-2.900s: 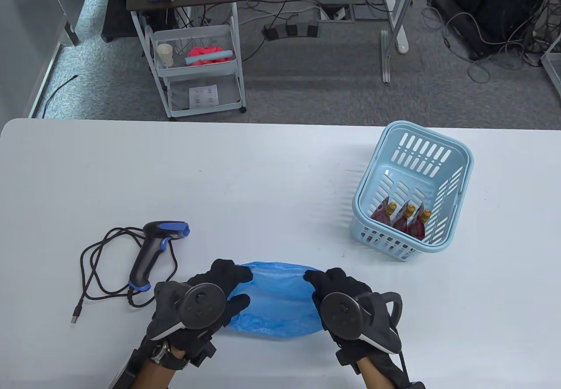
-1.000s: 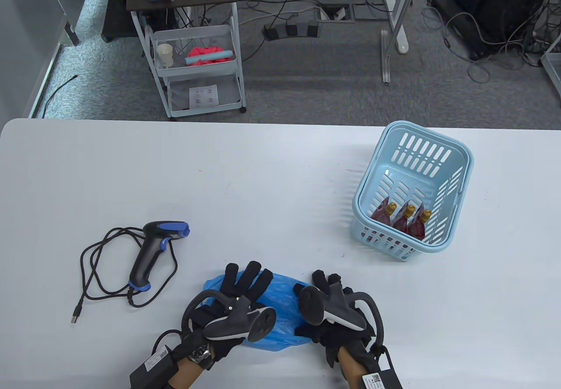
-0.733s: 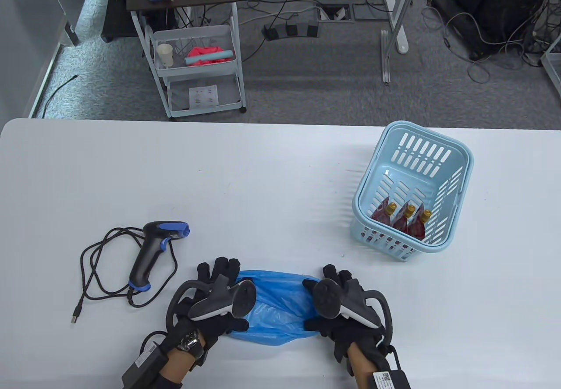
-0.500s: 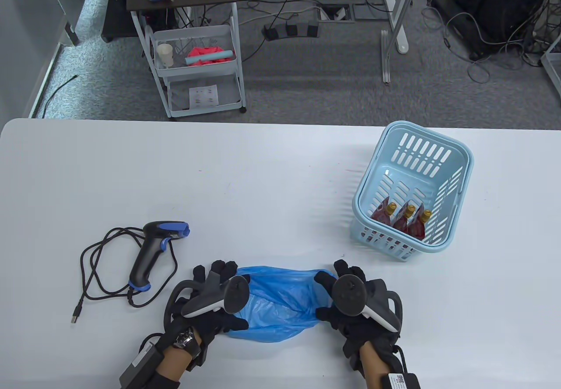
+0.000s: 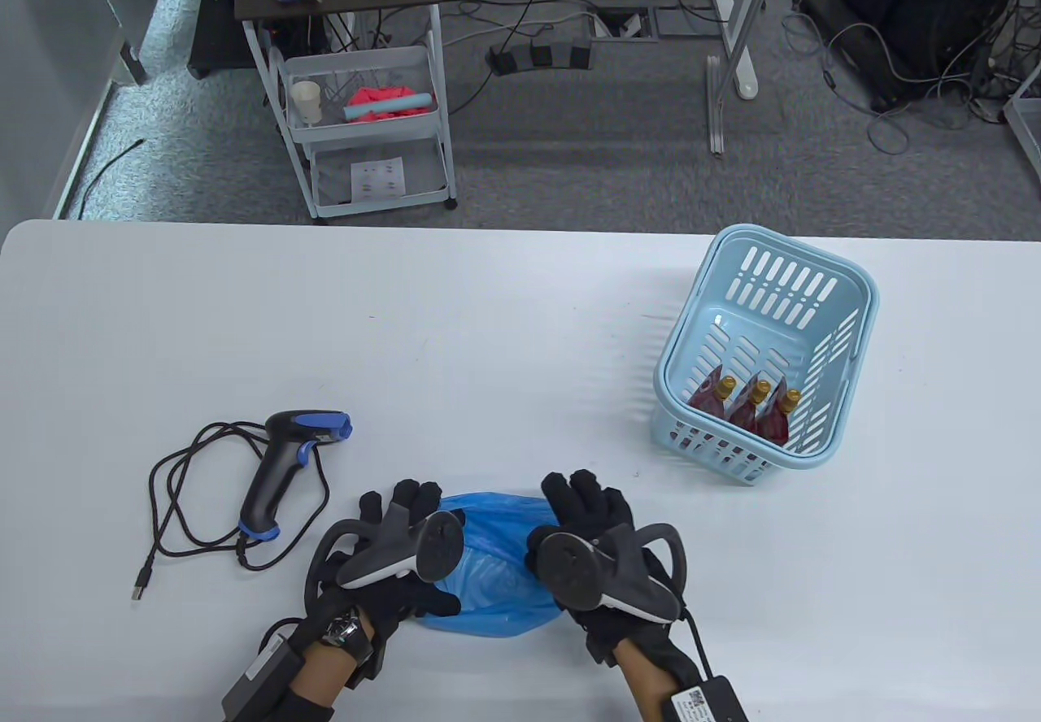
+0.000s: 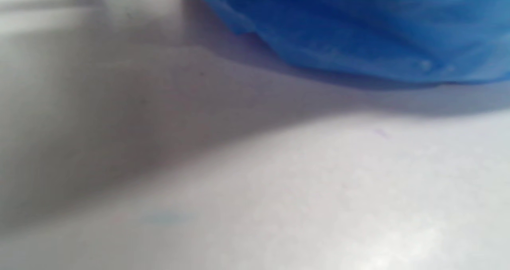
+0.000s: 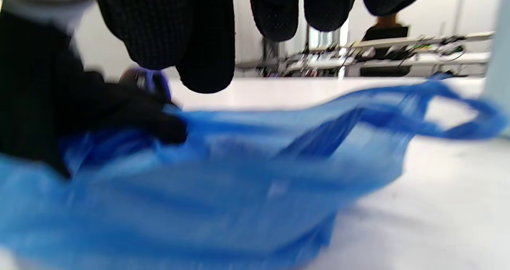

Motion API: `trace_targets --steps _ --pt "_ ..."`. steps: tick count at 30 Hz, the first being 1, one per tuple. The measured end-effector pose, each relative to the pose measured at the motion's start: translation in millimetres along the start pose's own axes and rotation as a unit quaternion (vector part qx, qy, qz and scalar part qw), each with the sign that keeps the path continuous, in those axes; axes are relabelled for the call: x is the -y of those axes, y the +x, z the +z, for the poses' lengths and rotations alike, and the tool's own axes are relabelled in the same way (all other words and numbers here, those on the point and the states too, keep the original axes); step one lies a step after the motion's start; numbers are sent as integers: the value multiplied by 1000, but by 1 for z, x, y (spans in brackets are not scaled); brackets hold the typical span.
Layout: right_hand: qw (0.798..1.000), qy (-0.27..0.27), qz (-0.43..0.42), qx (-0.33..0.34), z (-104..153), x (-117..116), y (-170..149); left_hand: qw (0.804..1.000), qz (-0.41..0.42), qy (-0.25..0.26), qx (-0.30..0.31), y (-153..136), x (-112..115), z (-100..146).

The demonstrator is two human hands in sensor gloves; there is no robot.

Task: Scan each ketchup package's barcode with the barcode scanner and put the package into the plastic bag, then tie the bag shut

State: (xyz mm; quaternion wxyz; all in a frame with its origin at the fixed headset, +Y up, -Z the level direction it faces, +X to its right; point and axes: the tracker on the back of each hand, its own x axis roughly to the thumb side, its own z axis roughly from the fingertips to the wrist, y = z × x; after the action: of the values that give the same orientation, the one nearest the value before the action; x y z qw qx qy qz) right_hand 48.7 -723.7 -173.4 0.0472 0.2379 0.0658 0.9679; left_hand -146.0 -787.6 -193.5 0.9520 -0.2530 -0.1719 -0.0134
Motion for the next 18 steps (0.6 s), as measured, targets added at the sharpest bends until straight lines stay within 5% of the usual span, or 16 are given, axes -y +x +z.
trace_targets --steps 5,14,18 --pt "987 132 88 -15 -13 -46 9 1000 0 1 -1 0 0 0" --pt "962 227 76 -133 -29 -49 -32 1000 -10 -5 -1 1 -4 2" --pt "961 232 74 -129 -31 -49 -33 998 32 50 13 -4 -22 14"
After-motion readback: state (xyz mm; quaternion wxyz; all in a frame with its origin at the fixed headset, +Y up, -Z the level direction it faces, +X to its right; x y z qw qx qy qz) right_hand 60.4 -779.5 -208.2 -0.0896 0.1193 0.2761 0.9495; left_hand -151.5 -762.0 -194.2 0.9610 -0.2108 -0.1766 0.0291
